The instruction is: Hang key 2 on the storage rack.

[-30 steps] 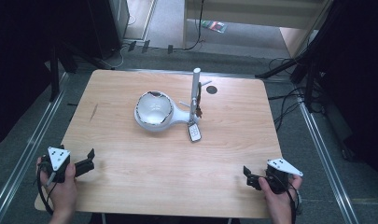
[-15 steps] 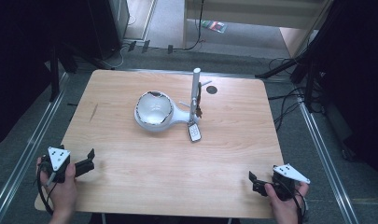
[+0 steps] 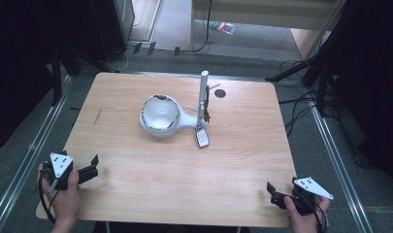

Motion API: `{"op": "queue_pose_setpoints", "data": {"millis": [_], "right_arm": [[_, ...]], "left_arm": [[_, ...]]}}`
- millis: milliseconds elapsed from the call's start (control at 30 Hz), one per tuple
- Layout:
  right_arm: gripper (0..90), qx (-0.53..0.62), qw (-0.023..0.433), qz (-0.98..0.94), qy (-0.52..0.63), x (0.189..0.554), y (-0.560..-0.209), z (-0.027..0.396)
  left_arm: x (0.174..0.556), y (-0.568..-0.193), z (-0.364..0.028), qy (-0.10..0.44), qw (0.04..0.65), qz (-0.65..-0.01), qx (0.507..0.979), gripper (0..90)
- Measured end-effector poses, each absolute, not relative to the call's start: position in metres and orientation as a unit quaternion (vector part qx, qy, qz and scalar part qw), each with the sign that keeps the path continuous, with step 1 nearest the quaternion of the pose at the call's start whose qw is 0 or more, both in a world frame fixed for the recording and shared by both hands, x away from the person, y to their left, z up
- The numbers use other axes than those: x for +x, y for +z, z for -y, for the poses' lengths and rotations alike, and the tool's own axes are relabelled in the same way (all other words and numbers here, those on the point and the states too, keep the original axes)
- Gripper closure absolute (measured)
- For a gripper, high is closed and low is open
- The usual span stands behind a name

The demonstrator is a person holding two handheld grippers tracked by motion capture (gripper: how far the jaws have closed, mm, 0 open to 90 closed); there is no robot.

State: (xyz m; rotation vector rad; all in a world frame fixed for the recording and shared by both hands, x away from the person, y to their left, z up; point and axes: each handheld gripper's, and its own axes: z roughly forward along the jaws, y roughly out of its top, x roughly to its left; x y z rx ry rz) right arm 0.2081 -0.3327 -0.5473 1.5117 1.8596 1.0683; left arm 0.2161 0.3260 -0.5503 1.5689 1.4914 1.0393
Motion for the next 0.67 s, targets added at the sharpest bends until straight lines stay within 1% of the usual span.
{"op": "queue_pose_setpoints", "data": {"millis": [133, 533, 667], "right_arm": [[2.0, 0.561, 0.265, -0.674, 0.401, 0.206, -0.547, 0.34], [2.4, 0.572, 0.263, -0.662, 0.407, 0.211, -0.547, 0.345], [3.1, 0.579, 0.272, -0.652, 0.407, 0.21, -0.547, 0.349]], "left_arm": [[0.216, -0.55, -0.326, 0.403, 0.362, -0.579, 0.61, 0.0], [0.217, -0.55, -0.325, 0.403, 0.359, -0.579, 0.611, 0.0], [0.217, -0.55, -0.326, 0.403, 0.36, -0.58, 0.61, 0.0]]}}
